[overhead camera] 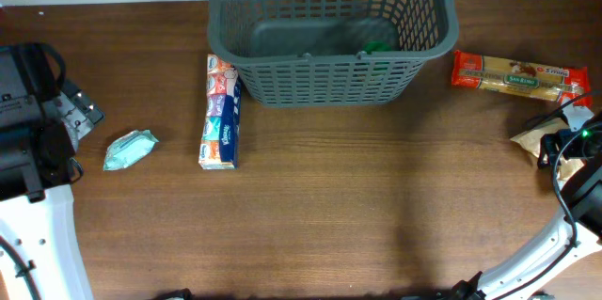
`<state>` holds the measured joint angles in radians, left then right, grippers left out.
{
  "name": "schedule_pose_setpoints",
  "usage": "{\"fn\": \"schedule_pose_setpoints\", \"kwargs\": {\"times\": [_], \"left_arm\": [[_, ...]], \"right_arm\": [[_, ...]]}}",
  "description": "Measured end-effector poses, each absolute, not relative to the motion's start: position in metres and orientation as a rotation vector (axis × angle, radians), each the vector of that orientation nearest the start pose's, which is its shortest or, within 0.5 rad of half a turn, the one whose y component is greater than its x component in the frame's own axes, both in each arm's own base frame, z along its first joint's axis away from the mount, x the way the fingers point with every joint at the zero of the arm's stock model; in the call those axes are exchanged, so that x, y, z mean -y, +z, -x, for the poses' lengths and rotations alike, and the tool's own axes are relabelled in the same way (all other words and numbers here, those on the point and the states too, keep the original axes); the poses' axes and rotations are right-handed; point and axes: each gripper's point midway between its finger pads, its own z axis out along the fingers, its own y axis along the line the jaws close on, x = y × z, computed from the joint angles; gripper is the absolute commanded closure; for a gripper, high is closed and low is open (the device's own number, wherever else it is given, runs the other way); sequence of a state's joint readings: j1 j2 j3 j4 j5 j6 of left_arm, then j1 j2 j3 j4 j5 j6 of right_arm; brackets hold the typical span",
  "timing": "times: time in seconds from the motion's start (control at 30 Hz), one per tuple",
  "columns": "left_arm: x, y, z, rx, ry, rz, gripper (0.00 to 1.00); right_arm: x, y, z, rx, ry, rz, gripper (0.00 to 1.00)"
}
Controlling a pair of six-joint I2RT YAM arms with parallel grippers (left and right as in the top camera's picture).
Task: Pack container
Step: 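Close the right gripper on the pasta bag and lift it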
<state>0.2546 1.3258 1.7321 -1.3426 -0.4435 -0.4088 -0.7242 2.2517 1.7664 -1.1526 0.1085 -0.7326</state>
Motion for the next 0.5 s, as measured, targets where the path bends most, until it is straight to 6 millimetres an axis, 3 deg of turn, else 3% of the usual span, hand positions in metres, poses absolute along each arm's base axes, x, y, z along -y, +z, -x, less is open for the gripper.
{"fn": "schedule_pose_setpoints", "kwargs": {"times": [0.47, 0.5], "left_arm": [[-0.145, 0.337, -0.265, -2.245, 0.486, 0.964, 0.01], [-0.145, 0.337, -0.265, -2.245, 0.486, 0.964, 0.01]], "right_arm": [[0.286, 0.001, -0.297, -3.28, -0.026, -0.021, 0.01], [0.286, 0.001, -0.297, -3.28, -0.026, -0.021, 0.08]]}}
